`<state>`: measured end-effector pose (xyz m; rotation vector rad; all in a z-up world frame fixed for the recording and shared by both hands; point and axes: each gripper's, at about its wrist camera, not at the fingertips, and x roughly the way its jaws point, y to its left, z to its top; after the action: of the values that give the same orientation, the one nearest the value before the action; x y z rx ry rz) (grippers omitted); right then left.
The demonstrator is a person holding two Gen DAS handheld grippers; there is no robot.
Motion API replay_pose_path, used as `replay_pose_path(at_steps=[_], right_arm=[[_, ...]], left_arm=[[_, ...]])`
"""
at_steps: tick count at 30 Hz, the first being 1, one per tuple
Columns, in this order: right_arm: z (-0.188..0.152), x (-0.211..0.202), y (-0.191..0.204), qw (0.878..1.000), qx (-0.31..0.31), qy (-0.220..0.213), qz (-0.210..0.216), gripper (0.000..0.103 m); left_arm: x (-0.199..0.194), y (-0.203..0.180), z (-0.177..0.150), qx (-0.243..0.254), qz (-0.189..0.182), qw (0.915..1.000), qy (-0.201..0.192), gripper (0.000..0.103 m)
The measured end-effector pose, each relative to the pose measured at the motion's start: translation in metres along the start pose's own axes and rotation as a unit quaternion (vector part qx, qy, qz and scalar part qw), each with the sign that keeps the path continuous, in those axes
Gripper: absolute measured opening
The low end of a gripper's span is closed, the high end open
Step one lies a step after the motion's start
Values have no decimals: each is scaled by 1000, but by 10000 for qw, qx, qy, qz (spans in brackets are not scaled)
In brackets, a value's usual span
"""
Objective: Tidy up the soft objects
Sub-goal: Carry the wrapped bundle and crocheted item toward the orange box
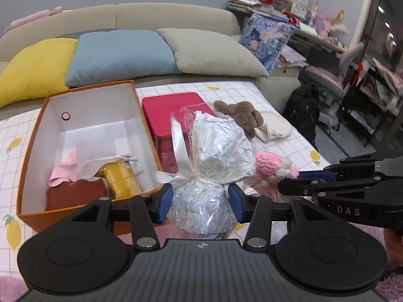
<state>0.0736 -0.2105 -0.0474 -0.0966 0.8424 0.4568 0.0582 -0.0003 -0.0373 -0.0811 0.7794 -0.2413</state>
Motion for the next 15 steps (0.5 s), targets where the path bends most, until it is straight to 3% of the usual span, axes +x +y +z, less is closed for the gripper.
replay_pose_path(at_steps=[8, 15], right_arm=[[30, -9, 25, 9995, -75, -217, 232, 16], [71, -6, 45, 9970, -72, -560, 531, 16]], left_arm=[[-21, 30, 9, -445, 38, 9984, -359, 55], [-31, 68, 16, -772, 508, 9938, -614, 55]])
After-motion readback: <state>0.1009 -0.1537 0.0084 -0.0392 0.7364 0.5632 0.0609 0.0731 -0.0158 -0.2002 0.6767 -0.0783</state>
